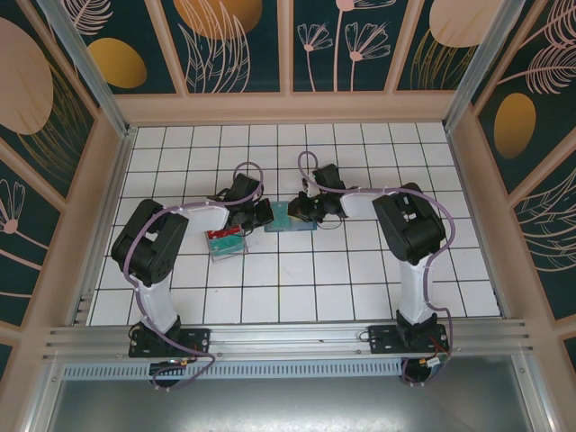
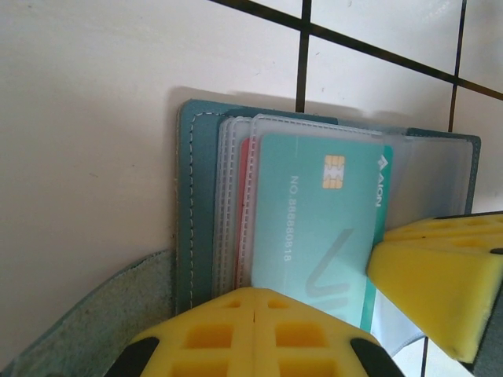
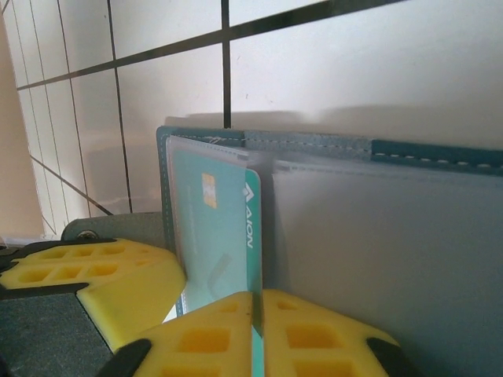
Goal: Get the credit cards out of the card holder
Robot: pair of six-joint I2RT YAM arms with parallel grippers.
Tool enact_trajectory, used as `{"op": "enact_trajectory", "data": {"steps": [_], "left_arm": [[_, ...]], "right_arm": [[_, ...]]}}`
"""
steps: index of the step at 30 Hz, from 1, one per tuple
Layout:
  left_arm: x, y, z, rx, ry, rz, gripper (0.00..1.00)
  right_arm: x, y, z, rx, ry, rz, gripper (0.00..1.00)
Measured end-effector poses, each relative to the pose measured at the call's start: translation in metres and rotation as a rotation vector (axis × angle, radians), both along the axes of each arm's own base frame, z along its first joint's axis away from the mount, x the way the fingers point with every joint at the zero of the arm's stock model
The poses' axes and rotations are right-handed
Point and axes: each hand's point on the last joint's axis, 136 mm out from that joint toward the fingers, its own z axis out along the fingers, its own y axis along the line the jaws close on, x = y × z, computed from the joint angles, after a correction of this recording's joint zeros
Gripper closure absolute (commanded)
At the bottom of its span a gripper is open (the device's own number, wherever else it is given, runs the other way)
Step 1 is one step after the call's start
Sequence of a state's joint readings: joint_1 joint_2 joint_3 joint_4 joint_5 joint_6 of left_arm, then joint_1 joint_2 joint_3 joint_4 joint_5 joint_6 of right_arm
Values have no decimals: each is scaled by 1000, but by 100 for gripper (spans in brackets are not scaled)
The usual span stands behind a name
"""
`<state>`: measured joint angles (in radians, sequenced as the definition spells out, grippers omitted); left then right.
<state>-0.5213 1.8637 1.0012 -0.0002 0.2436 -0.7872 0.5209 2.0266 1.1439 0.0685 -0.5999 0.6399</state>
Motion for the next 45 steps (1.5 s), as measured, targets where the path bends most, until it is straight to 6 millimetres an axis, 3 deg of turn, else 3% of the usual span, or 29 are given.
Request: {"op": "enact_trajectory", "data": {"steps": [3, 14, 27, 38, 41, 45], "left_arm": [[1, 1, 0, 0, 3, 4, 100], [6, 6, -2, 44, 19, 36, 100], [6, 6, -2, 52, 26, 37, 100], [7, 6, -1, 58, 35, 37, 100], [6, 7, 1, 63, 43, 37, 80], [11, 1, 11, 37, 34, 32, 64]], "right_arm": [[0, 0, 0, -1, 0, -1, 100], [3, -4, -1, -3, 2, -13, 100], [2, -34, -1, -4, 17, -67, 100], [9, -63, 17, 8, -15, -125, 100], [13, -67, 34, 19, -58, -130, 100], [16, -68, 57, 40, -117, -129, 100]]}}
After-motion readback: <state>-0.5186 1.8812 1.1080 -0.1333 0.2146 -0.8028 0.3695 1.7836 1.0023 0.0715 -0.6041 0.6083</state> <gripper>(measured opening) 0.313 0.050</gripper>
